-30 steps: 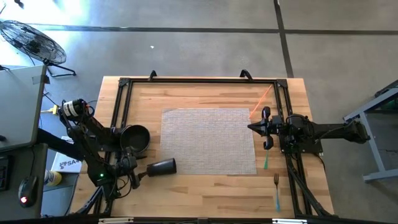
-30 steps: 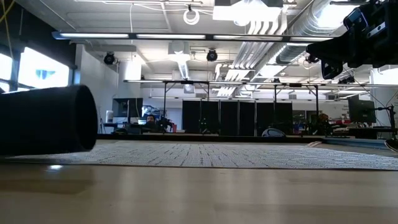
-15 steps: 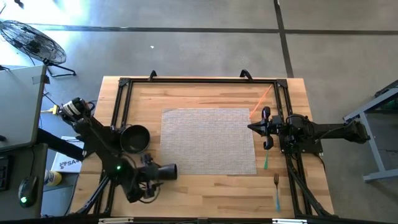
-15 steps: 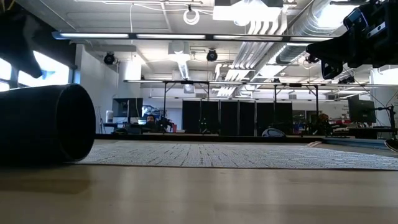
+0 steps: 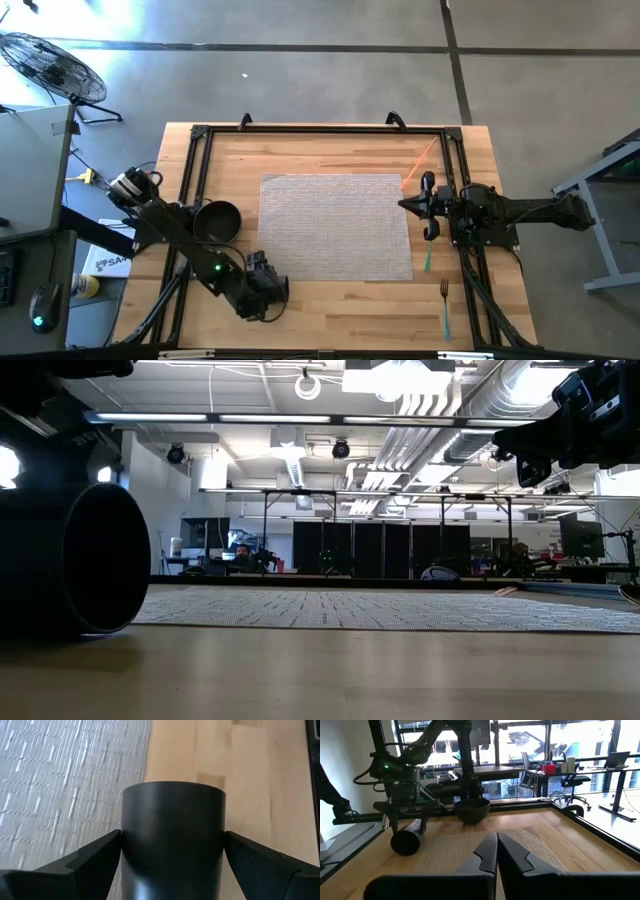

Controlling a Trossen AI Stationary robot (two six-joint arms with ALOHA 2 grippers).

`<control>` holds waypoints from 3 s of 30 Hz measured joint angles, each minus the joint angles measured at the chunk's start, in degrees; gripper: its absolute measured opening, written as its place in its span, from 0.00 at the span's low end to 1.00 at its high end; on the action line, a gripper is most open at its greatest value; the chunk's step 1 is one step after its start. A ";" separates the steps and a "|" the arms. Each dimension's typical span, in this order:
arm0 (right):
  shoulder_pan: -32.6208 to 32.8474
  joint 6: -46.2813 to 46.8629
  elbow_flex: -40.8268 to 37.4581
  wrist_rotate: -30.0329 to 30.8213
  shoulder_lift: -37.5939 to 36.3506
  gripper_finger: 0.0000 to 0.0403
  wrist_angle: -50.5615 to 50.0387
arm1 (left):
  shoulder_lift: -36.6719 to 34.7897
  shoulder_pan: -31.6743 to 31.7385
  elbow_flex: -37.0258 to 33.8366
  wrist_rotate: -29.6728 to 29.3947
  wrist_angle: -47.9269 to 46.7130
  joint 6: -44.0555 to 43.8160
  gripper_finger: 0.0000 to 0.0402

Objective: Pick & Place Utensil
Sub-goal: Put the black cup on the top right of the gray mat

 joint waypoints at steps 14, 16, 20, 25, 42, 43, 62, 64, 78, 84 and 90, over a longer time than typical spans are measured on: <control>-0.02 0.00 0.00 0.02 0.00 0.01 0.02 | 2.22 0.00 3.31 4.08 -3.42 -3.63 0.91; -0.01 0.00 0.01 0.01 0.02 0.01 0.02 | 2.34 0.00 4.34 4.48 -6.85 -3.41 0.95; -0.02 0.00 0.01 0.01 0.00 0.02 -0.05 | 2.18 -0.02 5.92 4.45 -9.00 -1.95 0.99; 0.00 -0.02 0.02 0.00 0.02 0.02 -0.30 | 2.23 -0.02 5.77 4.99 -10.97 -1.92 0.96; 0.00 -0.01 0.01 0.02 0.00 0.01 -0.40 | 3.90 0.00 6.50 7.73 -12.75 -0.70 0.99; -0.02 -0.02 0.02 0.02 0.00 0.01 -0.40 | 3.94 0.02 6.38 7.67 -13.28 -0.37 0.98; -0.01 0.00 0.02 0.02 0.01 0.01 -0.40 | 3.67 -0.03 5.35 6.08 -15.22 1.74 0.87; -0.01 0.00 0.00 0.02 0.00 0.00 -0.40 | 3.65 -0.04 5.35 5.82 -15.21 2.82 0.84; -0.02 0.00 0.00 0.02 0.00 0.02 -0.40 | 4.05 -0.01 17.49 0.54 -21.14 11.51 0.79; 0.00 -0.02 0.02 0.00 0.00 0.02 -0.38 | 3.87 4.97 19.05 -7.22 -4.19 27.69 0.79; 0.00 0.00 0.01 0.02 0.00 0.02 -0.38 | 3.89 17.05 11.53 -4.99 25.45 41.05 0.78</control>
